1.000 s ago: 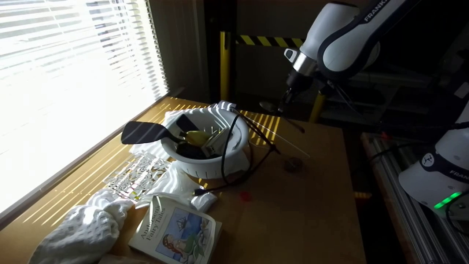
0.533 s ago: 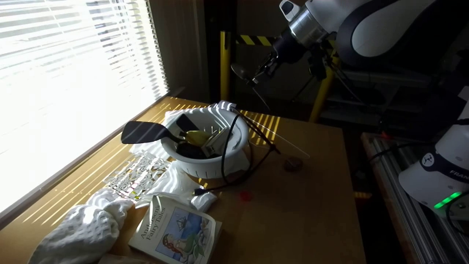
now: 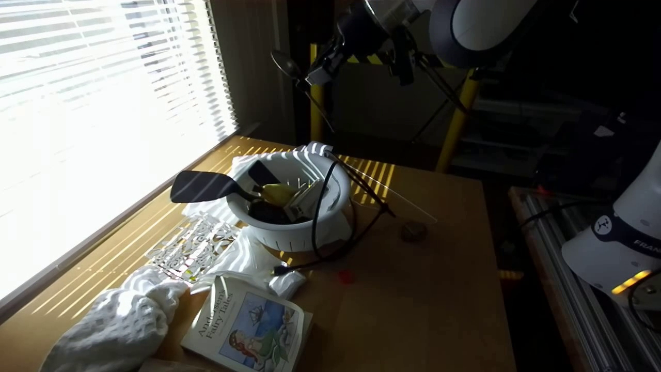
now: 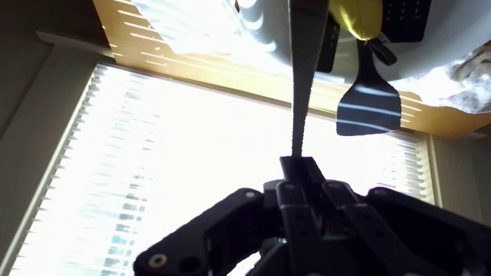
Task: Put the black remote, the stapler and the silver spoon inside the white colander
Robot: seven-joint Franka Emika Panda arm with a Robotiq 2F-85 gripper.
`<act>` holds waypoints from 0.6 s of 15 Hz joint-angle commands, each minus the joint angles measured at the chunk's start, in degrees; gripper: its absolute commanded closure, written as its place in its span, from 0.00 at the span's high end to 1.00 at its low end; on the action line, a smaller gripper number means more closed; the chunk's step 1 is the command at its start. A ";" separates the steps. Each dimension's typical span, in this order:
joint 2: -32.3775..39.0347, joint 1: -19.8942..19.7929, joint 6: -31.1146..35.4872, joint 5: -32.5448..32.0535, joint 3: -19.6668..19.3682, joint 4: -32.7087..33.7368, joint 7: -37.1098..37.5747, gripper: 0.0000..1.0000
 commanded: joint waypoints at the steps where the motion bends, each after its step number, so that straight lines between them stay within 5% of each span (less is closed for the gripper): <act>1: 13.06 0.43 -4.44 -4.44 -1.79 14.21 -2.69 0.02; 9: 34.16 2.48 -21.62 -4.63 -2.88 34.54 -9.74 0.02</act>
